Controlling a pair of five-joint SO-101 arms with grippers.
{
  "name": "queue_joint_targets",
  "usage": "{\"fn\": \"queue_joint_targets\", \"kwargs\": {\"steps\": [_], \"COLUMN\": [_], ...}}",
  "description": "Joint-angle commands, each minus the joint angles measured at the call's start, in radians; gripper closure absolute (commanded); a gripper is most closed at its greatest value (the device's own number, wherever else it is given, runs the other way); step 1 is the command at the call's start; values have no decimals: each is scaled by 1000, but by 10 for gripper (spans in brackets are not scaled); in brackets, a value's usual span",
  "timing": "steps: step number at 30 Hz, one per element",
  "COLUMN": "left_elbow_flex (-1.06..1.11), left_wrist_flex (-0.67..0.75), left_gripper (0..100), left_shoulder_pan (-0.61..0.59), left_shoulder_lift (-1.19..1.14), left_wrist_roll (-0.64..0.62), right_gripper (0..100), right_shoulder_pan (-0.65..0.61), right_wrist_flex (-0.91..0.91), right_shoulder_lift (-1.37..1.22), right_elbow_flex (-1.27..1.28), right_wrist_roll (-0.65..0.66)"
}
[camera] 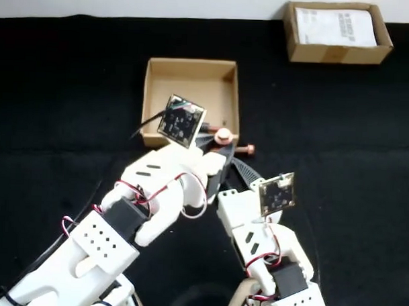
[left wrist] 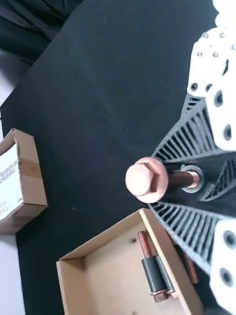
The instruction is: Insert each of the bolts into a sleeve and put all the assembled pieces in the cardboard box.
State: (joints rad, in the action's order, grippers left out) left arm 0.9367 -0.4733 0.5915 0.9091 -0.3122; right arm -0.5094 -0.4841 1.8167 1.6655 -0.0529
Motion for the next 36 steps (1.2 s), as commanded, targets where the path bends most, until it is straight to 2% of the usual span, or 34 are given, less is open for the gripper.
{"fn": "queue_joint_targets", "kwargs": {"steps": [1,9,11,15,17,22,26,28,36], "left_elbow_flex": [10,-31,-59,-94,-127,-239,-308,-311,-142], "left_wrist_flex": [20,-14,-86,-304,-423,-669,-789,-819,-833], "left_gripper": [992,986,938,782,751,804,907,989,992], "left_shoulder_pan": [18,59,64,67,67,68,50,10,-248], "left_shoulder_lift": [7,33,70,140,177,298,417,483,768], "left_wrist_roll": [0,0,0,-2,0,8,58,109,198], "right_gripper": [992,992,992,992,992,992,992,992,992], "right_shoulder_pan": [-1,1,1,4,19,74,87,87,113], "right_wrist_flex": [22,22,21,21,21,19,18,18,13], "right_shoulder_lift": [13,13,13,13,12,4,-4,-58,-591], "right_elbow_flex": [-10,-10,-10,-10,-12,-35,-119,-179,-642], "right_wrist_roll": [-3,-3,-3,-3,-3,-5,-5,-5,-5]}}
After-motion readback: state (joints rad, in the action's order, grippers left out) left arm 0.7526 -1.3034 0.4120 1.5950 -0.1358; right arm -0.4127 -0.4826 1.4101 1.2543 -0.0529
